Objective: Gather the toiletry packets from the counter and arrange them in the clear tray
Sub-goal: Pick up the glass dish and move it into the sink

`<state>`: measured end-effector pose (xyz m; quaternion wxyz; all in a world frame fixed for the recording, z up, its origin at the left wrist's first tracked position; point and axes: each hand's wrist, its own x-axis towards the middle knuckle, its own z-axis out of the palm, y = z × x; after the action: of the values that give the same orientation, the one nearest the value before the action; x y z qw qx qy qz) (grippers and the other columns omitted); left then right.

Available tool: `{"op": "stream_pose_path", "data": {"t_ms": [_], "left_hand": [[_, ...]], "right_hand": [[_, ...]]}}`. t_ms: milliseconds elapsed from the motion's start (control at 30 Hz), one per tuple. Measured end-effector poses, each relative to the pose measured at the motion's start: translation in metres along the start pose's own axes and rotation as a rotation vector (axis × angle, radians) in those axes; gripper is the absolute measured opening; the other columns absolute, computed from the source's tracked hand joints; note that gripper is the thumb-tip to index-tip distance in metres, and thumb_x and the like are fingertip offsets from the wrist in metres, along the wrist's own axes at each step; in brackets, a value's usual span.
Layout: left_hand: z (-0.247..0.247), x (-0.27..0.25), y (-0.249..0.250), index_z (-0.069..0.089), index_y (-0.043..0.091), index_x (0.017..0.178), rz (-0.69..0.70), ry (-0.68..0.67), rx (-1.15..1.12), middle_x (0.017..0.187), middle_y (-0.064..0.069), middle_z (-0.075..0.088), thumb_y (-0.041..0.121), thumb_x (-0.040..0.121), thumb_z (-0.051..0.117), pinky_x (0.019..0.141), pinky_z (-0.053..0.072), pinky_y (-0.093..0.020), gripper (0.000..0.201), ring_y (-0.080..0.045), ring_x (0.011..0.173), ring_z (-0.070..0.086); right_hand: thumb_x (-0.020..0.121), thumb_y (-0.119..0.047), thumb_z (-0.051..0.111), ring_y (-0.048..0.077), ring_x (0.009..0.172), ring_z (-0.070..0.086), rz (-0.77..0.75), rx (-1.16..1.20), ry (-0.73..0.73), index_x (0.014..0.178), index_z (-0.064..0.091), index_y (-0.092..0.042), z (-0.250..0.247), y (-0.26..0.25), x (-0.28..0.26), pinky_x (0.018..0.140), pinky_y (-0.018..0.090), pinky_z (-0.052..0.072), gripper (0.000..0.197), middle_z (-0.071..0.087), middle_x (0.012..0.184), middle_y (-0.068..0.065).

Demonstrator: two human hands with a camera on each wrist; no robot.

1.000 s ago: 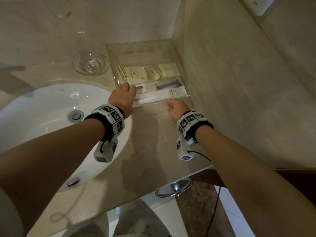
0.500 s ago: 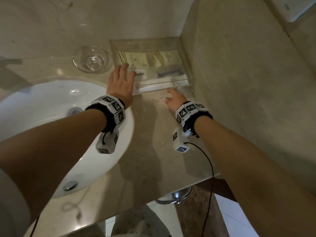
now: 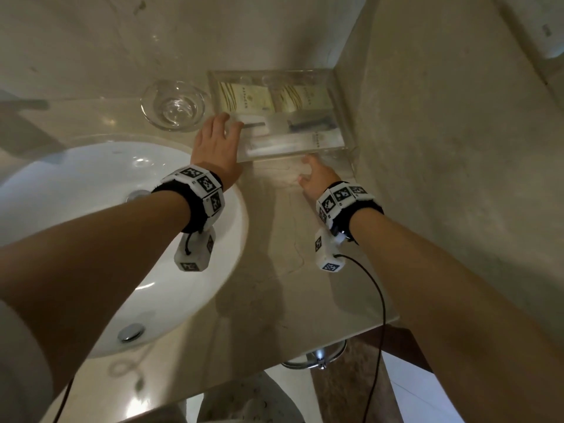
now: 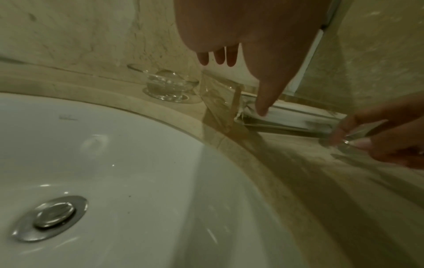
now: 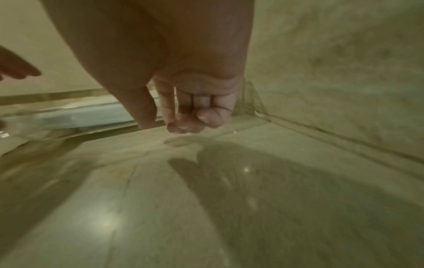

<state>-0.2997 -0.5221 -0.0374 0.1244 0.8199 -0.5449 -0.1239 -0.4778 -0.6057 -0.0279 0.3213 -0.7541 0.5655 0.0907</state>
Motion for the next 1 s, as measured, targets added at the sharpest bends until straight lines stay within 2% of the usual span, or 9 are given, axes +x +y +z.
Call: {"op": "stream_pose_path", "data": {"t_ms": [100, 267, 333, 433, 500, 567, 800, 900, 1000], "left_hand": [[-0.014, -0.009, -0.013, 0.032, 0.012, 0.139, 0.025, 0.022, -0.028, 0.147, -0.016, 0.029, 0.039, 0.075, 0.069, 0.115, 0.023, -0.044, 0.078, -0.034, 0.137, 0.026], [-0.044, -0.028, -0.043, 0.035, 0.011, 0.139, 0.003, 0.04, -0.105, 0.145, -0.013, 0.035, 0.03, 0.079, 0.068, 0.107, 0.035, -0.043, 0.07, -0.031, 0.132, 0.036], [-0.057, -0.04, -0.065, 0.036, 0.013, 0.137, -0.056, 0.059, -0.154, 0.141, -0.01, 0.038, 0.03, 0.083, 0.063, 0.098, 0.042, -0.044, 0.063, -0.03, 0.126, 0.044], [-0.07, -0.059, -0.098, 0.038, 0.017, 0.133, -0.159, 0.064, -0.193, 0.133, -0.007, 0.047, 0.031, 0.088, 0.055, 0.089, 0.049, -0.044, 0.05, -0.028, 0.113, 0.055], [-0.075, -0.072, -0.119, 0.041, 0.016, 0.13, -0.229, 0.062, -0.203, 0.126, -0.007, 0.054, 0.029, 0.09, 0.051, 0.084, 0.048, -0.04, 0.043, -0.029, 0.105, 0.059], [-0.079, -0.088, -0.144, 0.044, 0.016, 0.127, -0.3, 0.068, -0.191, 0.121, -0.007, 0.058, 0.027, 0.092, 0.049, 0.082, 0.046, -0.037, 0.038, -0.029, 0.102, 0.059], [-0.076, -0.128, -0.205, 0.047, 0.016, 0.125, -0.476, 0.051, -0.189, 0.116, -0.005, 0.063, 0.025, 0.093, 0.046, 0.085, 0.044, -0.035, 0.033, -0.027, 0.104, 0.058], [-0.074, -0.136, -0.219, 0.047, 0.015, 0.125, -0.512, 0.041, -0.198, 0.115, -0.006, 0.064, 0.024, 0.093, 0.045, 0.082, 0.042, -0.033, 0.033, -0.027, 0.102, 0.059], [-0.074, -0.141, -0.227, 0.047, 0.015, 0.125, -0.53, 0.04, -0.202, 0.115, -0.007, 0.064, 0.022, 0.093, 0.045, 0.083, 0.043, -0.034, 0.032, -0.028, 0.102, 0.059]], "right_hand": [[0.094, -0.019, 0.048, 0.034, 0.106, 0.062, -0.027, -0.144, -0.028, 0.112, 0.062, 0.003, -0.001, -0.024, -0.006, 0.091, 0.036, 0.051, 0.032, 0.065, 0.114, 0.02], [0.092, -0.02, 0.048, 0.032, 0.102, 0.062, -0.147, -0.103, 0.014, 0.105, 0.066, 0.003, 0.012, -0.078, -0.013, 0.09, 0.037, 0.051, 0.032, 0.068, 0.108, 0.018], [0.092, -0.022, 0.051, 0.028, 0.09, 0.064, -0.177, -0.011, 0.005, 0.101, 0.066, 0.001, 0.023, -0.105, -0.015, 0.08, 0.033, 0.051, 0.029, 0.069, 0.096, 0.014], [0.091, -0.016, 0.052, 0.014, 0.053, 0.052, -0.125, 0.284, -0.058, 0.083, 0.062, -0.005, 0.041, -0.143, -0.014, 0.049, 0.022, 0.042, 0.018, 0.057, 0.064, 0.003], [0.089, -0.012, 0.052, 0.011, 0.04, 0.045, 0.007, 0.507, -0.104, 0.07, 0.055, -0.009, 0.054, -0.161, -0.009, 0.038, 0.019, 0.034, 0.019, 0.053, 0.058, 0.004], [0.087, -0.013, 0.05, 0.008, 0.029, 0.043, 0.088, 0.646, -0.16, 0.066, 0.051, -0.012, 0.07, -0.18, -0.003, 0.034, 0.014, 0.034, 0.021, 0.053, 0.057, 0.004], [0.096, -0.036, 0.04, 0.012, 0.037, 0.048, 0.182, 0.883, -0.237, 0.067, 0.042, -0.015, 0.106, -0.206, 0.023, 0.043, 0.017, 0.041, 0.037, 0.055, 0.056, 0.002], [0.097, -0.035, 0.041, 0.013, 0.04, 0.049, 0.224, 0.998, -0.242, 0.068, 0.041, -0.013, 0.107, -0.209, 0.029, 0.048, 0.02, 0.043, 0.036, 0.055, 0.039, 0.001], [0.1, -0.029, 0.035, 0.015, 0.051, 0.048, 0.247, 1.07, -0.236, 0.07, 0.043, -0.009, 0.104, -0.212, 0.035, 0.054, 0.025, 0.043, 0.037, 0.055, 0.043, 0.003]]}}
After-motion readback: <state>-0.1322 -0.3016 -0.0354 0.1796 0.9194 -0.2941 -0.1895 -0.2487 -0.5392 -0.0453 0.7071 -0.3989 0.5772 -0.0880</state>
